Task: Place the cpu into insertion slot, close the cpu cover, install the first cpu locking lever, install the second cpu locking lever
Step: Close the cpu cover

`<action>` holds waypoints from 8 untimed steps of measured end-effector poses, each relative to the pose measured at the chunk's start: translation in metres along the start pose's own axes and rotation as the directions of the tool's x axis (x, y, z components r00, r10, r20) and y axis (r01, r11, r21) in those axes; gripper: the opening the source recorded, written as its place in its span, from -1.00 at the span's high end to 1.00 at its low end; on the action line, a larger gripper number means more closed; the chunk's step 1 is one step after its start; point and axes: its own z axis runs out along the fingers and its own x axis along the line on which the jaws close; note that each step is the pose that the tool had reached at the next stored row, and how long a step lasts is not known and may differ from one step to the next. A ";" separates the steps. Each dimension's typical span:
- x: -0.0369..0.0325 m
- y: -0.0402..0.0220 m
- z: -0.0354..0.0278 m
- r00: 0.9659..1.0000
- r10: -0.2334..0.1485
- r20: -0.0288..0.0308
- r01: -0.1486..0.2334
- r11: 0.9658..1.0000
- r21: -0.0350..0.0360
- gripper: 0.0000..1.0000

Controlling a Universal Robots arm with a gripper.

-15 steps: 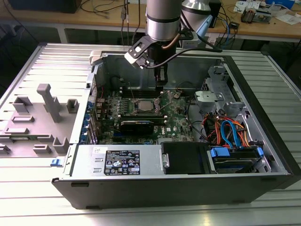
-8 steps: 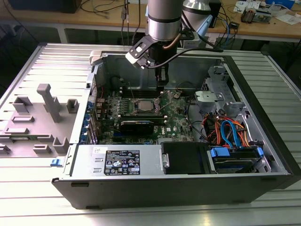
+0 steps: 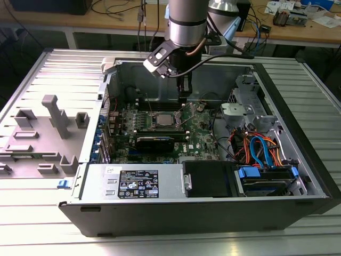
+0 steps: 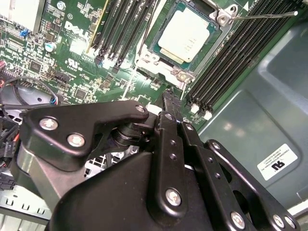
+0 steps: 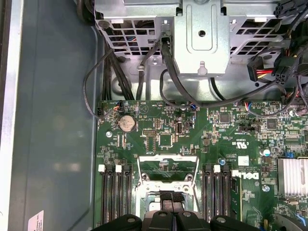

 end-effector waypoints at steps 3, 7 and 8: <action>0.0000 0.0014 0.0001 1.000 0.000 0.000 0.000 1.000 0.000 0.79; 0.0000 0.0027 0.0002 1.000 0.000 0.000 0.000 1.000 0.000 0.79; 0.0000 0.0034 0.0002 1.000 0.000 0.000 0.000 1.000 0.000 0.79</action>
